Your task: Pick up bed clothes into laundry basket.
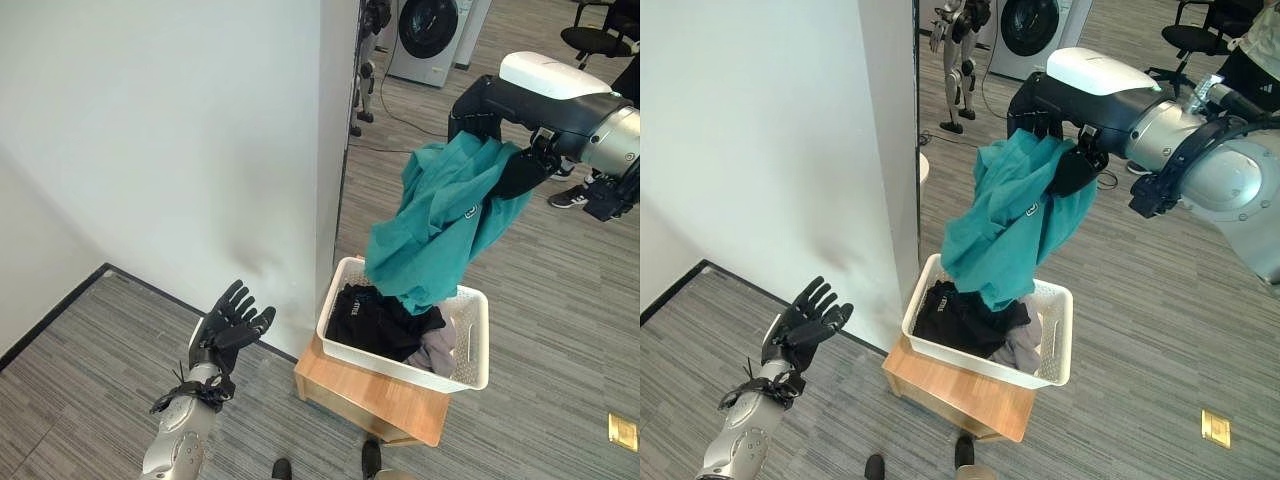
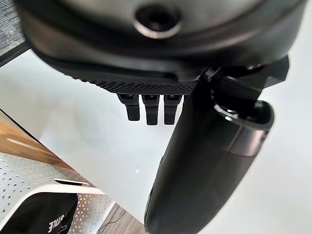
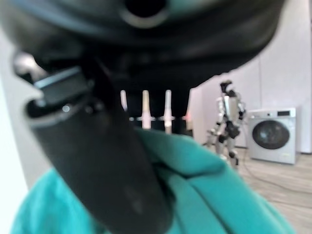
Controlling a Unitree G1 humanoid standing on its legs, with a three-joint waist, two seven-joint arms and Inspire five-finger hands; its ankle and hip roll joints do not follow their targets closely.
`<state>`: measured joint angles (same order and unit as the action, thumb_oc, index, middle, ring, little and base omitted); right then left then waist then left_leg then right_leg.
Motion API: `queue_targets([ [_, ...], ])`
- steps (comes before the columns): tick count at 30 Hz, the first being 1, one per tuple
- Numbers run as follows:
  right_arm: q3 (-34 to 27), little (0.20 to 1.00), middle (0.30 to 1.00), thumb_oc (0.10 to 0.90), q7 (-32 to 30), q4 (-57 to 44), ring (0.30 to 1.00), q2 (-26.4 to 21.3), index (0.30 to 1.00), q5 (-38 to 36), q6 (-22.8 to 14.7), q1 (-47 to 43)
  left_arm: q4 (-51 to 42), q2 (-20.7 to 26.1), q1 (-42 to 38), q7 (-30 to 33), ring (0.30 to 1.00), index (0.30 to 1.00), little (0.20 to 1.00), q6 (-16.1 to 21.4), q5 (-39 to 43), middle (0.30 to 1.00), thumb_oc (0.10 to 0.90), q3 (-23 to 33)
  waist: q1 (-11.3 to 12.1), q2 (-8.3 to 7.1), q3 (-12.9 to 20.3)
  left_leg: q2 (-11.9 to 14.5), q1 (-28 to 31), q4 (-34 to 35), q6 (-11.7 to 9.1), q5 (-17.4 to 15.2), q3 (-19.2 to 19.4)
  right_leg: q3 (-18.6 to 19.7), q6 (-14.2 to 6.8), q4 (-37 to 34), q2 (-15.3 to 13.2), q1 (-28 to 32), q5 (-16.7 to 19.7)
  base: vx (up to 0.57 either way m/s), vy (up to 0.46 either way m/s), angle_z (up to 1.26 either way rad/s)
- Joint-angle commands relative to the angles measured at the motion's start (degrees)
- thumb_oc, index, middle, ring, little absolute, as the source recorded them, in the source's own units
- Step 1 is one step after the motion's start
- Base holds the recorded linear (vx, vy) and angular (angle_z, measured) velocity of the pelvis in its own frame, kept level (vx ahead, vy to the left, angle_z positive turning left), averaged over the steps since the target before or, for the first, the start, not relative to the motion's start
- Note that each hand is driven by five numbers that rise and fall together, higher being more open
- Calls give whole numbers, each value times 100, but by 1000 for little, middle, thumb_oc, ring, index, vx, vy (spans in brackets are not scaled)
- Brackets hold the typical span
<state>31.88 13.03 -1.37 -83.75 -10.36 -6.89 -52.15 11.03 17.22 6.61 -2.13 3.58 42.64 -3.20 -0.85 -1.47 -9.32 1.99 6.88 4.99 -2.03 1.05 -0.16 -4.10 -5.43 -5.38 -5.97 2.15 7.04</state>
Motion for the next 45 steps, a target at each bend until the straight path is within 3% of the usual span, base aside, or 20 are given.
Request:
queue_targets([
  [1, -553, 300, 300, 400, -124, -22, 300, -23, 300, -188, -79, -356, -664, 436, -135, -231, 900, 900, 900, 464, -32, 900, 800, 143, 139, -438, 452, -84, -328, -13, -108, 15, -2, 27, -207, 500, -159, 258, -910, -3, -6, -4],
  [9, -1295, 300, 300, 400, 298, -386, 300, 376, 300, -170, 85, 1016, -756, 377, -123, -255, 900, 900, 900, 439, -78, 900, 800, 156, 193, -459, 288, -75, -343, -23, -95, 21, 25, 31, -217, 586, -158, 205, -925, -17, -4, -6],
  [14, -1189, 300, 300, 400, 505, -189, 300, 600, 300, -42, 246, 1349, -842, 408, -104, -282, 900, 900, 900, 410, -133, 900, 800, 94, 247, -447, 174, -79, -350, -38, -83, 21, 3, 17, -209, 629, -167, 180, -932, -3, 0, -1],
  [23, -359, 300, 300, 400, 526, 971, 300, 932, 300, 441, 462, 998, -907, 531, 65, -267, 900, 900, 900, 389, -111, 900, 800, 90, 388, -396, -17, -85, -447, -66, -81, 62, -72, -56, -206, 631, -187, 140, -913, -6, -1, 0],
  [37, 279, 300, 300, 400, 460, 2069, 300, 1787, 300, 886, 602, 645, -982, 571, 155, -242, 900, 900, 900, 337, -93, 900, 800, -21, 584, -371, -133, -121, -596, -68, -75, 57, -237, -193, -189, 579, -194, 126, -946, 1, -3, 4],
  [45, 571, 300, 300, 400, 456, 2443, 300, 1985, 300, 1067, 636, 330, -951, 553, 321, -209, 900, 900, 900, 335, -75, 900, 800, 124, 686, -384, -195, -117, -677, -69, -76, 76, -279, -206, -179, 582, -184, 47, -922, -3, 0, 1],
])
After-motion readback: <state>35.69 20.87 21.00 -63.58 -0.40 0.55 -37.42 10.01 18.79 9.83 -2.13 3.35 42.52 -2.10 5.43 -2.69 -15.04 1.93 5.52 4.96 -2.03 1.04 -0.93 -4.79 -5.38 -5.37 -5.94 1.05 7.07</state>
